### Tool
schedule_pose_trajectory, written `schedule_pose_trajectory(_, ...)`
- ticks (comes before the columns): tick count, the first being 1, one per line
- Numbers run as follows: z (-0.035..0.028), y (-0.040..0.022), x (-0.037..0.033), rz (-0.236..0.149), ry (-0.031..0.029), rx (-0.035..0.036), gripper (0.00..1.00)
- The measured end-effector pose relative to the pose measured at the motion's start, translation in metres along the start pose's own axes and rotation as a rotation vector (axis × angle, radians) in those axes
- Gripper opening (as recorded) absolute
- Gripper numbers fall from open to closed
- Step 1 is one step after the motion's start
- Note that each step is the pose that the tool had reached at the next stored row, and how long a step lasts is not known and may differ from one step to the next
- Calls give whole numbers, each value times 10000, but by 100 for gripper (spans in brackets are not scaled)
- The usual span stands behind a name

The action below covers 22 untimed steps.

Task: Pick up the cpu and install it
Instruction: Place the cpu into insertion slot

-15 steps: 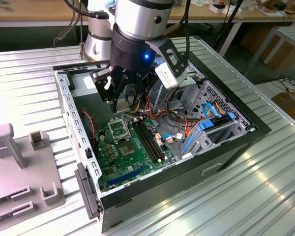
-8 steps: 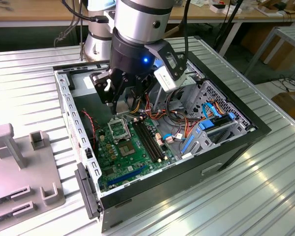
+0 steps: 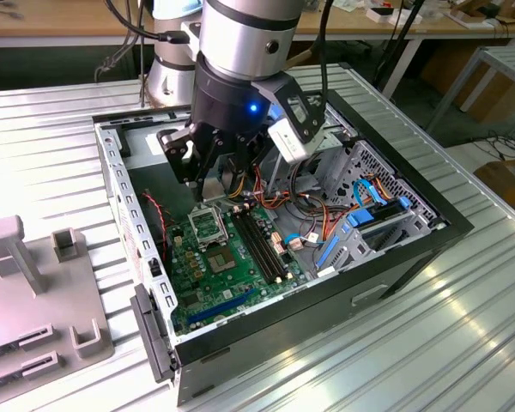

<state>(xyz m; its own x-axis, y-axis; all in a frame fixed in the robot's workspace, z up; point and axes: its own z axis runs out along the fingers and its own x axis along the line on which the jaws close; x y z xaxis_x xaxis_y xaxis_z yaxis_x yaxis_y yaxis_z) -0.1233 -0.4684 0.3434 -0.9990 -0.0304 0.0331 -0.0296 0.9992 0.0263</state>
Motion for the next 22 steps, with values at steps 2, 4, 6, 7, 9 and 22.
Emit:
schedule_pose_trajectory(2, 22, -1, -1, 0, 0, 1, 47)
schedule_pose_trajectory(4, 36, -1, -1, 0, 0, 1, 47)
schedule_pose_trajectory(6, 54, -1, -2, 0, 1, 1, 47)
schedule_pose_trajectory(7, 60, -2, -2, 0, 1, 2, 47)
schedule_pose_trajectory(9, 76, -2, -2, 1, 1, 2, 47)
schedule_pose_trajectory(22, 93, -2, -3, 1, 1, 1, 47)
